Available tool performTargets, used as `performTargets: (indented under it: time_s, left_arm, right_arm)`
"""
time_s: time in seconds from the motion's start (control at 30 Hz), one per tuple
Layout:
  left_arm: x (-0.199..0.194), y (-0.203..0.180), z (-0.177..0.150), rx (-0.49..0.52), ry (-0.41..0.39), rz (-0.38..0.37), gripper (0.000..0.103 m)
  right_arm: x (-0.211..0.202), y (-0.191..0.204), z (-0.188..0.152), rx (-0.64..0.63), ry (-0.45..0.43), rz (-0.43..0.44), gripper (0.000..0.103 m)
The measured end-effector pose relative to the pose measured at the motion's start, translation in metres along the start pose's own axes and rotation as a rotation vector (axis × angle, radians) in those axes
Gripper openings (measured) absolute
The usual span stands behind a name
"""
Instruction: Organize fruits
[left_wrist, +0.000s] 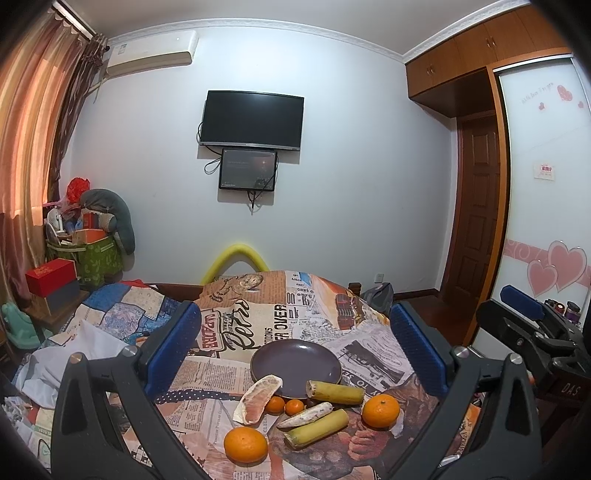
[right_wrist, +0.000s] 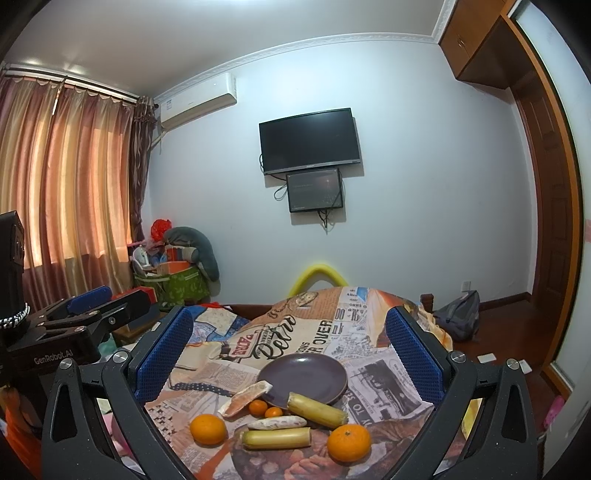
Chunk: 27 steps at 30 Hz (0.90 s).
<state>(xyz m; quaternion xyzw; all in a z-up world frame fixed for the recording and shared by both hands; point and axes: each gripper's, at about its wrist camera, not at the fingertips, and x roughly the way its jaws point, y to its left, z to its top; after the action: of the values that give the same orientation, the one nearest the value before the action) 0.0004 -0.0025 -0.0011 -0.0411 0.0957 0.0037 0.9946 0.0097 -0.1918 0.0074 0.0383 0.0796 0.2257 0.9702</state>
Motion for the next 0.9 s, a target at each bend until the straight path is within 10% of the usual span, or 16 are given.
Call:
performTargets:
  time_s: [0.9]
  left_arm:
    - [0.017,0.003,-0.005,0.036,-0.003,0.013,0.103]
  right_arm:
    - [0.019,-0.013,-0.009,0.019,0.062,-0.026,0.103]
